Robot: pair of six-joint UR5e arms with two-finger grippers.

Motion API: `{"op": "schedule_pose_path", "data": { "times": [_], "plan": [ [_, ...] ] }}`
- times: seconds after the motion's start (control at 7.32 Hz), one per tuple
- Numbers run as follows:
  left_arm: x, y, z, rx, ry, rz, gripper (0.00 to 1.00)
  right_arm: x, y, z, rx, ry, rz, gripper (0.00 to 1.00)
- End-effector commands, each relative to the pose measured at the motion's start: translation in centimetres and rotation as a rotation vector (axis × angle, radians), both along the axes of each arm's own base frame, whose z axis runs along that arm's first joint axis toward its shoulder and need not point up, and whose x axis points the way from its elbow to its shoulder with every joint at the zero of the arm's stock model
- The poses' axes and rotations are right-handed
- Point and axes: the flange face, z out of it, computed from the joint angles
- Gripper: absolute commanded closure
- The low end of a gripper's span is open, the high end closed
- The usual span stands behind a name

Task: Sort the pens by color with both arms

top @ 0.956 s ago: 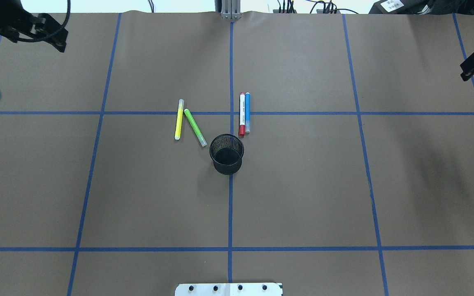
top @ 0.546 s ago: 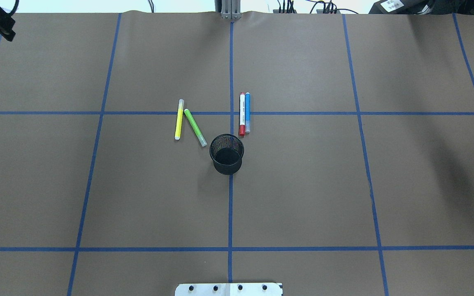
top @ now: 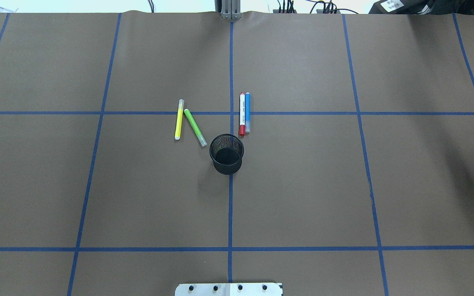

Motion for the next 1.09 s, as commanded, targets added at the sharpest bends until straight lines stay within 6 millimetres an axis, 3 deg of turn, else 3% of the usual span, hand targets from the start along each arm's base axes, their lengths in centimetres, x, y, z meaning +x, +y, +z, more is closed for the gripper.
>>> {"op": "schedule_pose_path", "data": {
  "times": [0.0, 0.14, 0.27, 0.55, 0.68, 0.96],
  "plan": [
    [-2.3, 1.1, 4.9, 0.019, 0.021, 0.048, 0.01, 0.5, 0.0, 6.9, 0.016, -0.092, 0.012, 0.01],
    [-3.3, 1.8, 6.8, 0.027, 0.013, 0.08, 0.01, 0.7, 0.1, 9.1, 0.018, -0.093, 0.012, 0.01],
    [-4.9, 2.3, 8.9, 0.032, 0.006, 0.101, 0.01, 1.1, 0.1, 9.1, 0.019, -0.095, 0.019, 0.01],
    [-8.2, 2.5, 16.3, 0.048, 0.001, 0.111, 0.01, 1.9, 0.0, 9.0, 0.023, -0.097, 0.027, 0.01],
    [-8.4, 2.9, 20.2, 0.053, 0.0, 0.109, 0.01, 1.9, 0.0, 9.0, 0.018, -0.095, 0.029, 0.01],
    [-9.2, 2.9, 25.9, 0.022, 0.001, 0.093, 0.01, 2.1, -0.1, 8.9, -0.014, -0.092, 0.036, 0.01]
  ]
}}
